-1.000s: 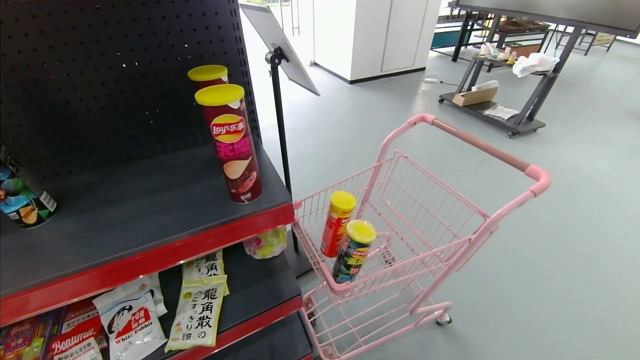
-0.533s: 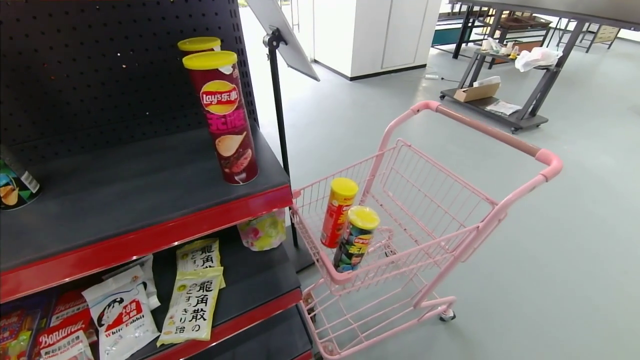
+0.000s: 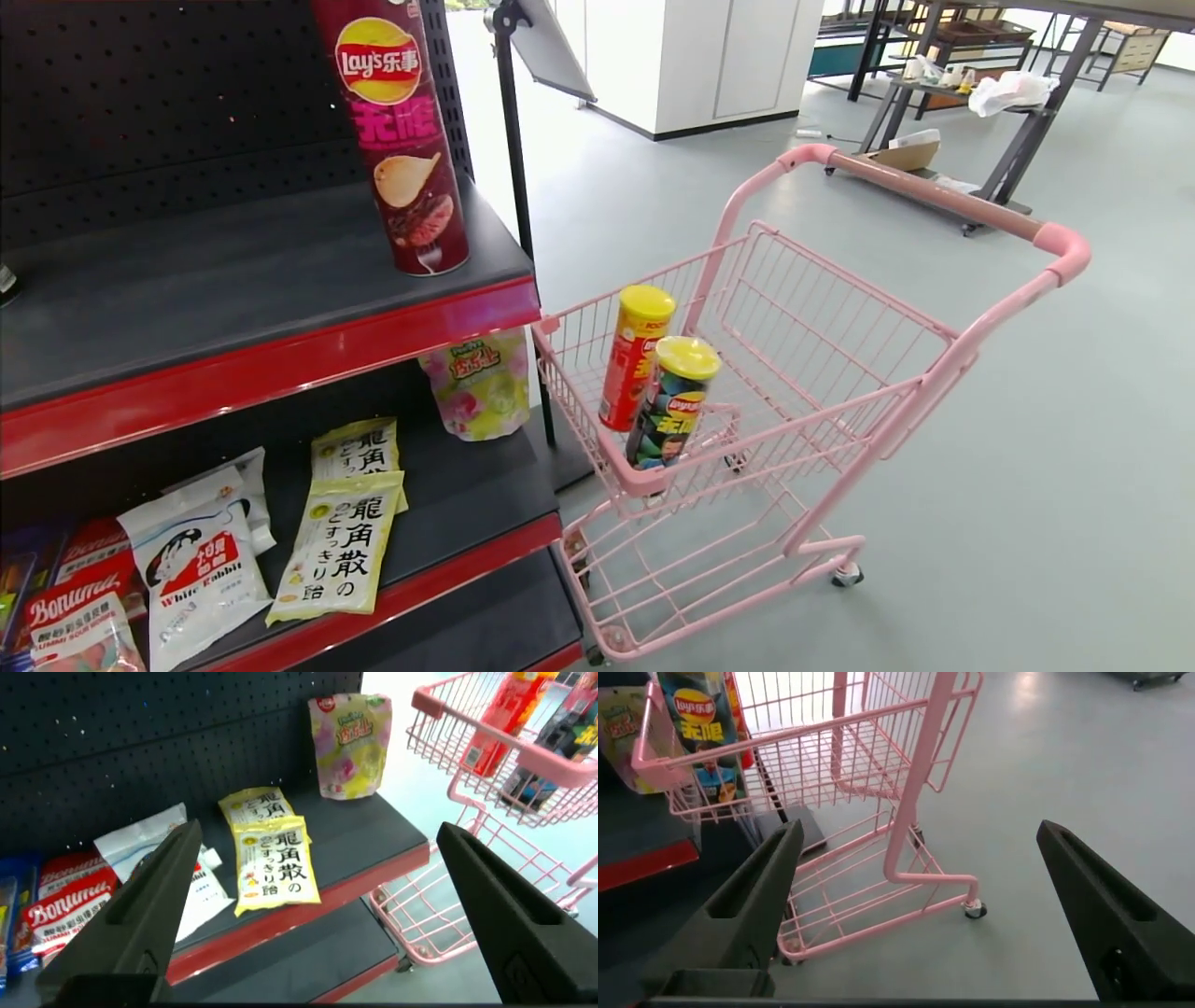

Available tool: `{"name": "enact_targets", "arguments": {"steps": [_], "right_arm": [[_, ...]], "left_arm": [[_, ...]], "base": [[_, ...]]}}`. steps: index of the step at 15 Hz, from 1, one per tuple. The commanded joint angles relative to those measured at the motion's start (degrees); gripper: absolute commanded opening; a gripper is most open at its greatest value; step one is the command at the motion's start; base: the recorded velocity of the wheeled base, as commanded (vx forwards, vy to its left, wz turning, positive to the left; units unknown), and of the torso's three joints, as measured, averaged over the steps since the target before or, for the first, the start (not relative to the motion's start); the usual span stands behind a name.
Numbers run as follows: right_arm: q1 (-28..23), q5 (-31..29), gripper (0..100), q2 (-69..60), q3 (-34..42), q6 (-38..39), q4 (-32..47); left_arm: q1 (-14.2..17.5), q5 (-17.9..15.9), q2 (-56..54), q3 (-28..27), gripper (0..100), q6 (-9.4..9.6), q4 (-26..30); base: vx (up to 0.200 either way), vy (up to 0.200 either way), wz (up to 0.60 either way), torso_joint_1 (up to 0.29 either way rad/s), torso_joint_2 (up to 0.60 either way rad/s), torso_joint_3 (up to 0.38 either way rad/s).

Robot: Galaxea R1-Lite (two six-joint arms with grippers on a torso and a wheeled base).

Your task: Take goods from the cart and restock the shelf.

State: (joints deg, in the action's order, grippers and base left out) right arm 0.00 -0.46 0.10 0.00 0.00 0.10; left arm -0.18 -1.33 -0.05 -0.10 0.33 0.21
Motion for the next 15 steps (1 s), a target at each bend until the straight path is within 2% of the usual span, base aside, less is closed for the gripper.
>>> {"name": "enact_targets", "arguments": {"steps": [1, 5, 6, 7, 8, 10, 11, 13, 14, 15], "right_arm": [[0.0, 0.02, 100, -0.01, 0.0, 0.0, -0.01], [0.18, 1.25, 100, 0.34, -0.18, -0.35, -0.45], [0.97, 4.33, 100, 3.15, -5.63, 0.79, -0.8], [3.08, 6.53, 100, 22.05, -22.76, 8.26, -0.98], [3.69, 7.58, 100, 31.81, -31.99, 12.04, -1.06], [8.44, 10.92, 100, 43.41, -34.89, 6.77, -2.65], [8.61, 10.92, 100, 45.87, -34.8, 6.59, -3.61], [9.84, 11.27, 100, 63.54, -32.34, 7.12, -19.79], [10.72, 11.19, 100, 66.7, -31.73, 6.94, -22.86], [13.36, 10.83, 100, 76.98, -30.32, 7.03, -33.14]], "left_arm": [[0.01, 0.01, 0.05, 0.01, 100, 0.02, -0.03], [0.01, 0.01, 0.05, 0.01, 100, -0.07, -0.03], [0.01, 0.01, 0.05, 0.01, 100, 0.02, -0.03], [0.01, -0.08, 0.05, 0.01, 100, 0.02, -0.03], [0.01, -0.08, 0.05, 0.01, 100, 0.02, -0.03], [0.01, -0.08, 0.05, 0.01, 100, 0.02, 0.06], [0.01, -0.08, 0.05, 0.01, 100, 0.02, -0.03], [0.01, -0.08, 0.05, 0.01, 100, 0.02, -0.03], [0.01, -0.08, 0.05, 0.01, 100, 0.02, -0.03], [0.01, -0.08, 0.05, 0.01, 100, -0.07, -0.03]], "base": [[0.0, 0.0, 0.0, -0.149, 0.5, 0.378], [0.0, 0.0, 0.0, -0.036, 0.16, 0.122], [0.0, 0.0, 0.0, 0.0, 0.0, 0.0], [0.0, 0.0, 0.0, 0.0, 0.0, 0.0], [0.0, 0.0, 0.0, 0.0, 0.0, 0.0], [0.0, 0.0, 0.0, 0.0, 0.0, 0.0], [0.0, 0.0, 0.0, 0.0, 0.0, 0.0], [0.0, 0.0, 0.0, 0.0, 0.0, 0.0], [0.0, 0.0, 0.0, 0.0, 0.0, 0.0], [0.0, 0.0, 0.0, 0.0, 0.0, 0.0]]}}
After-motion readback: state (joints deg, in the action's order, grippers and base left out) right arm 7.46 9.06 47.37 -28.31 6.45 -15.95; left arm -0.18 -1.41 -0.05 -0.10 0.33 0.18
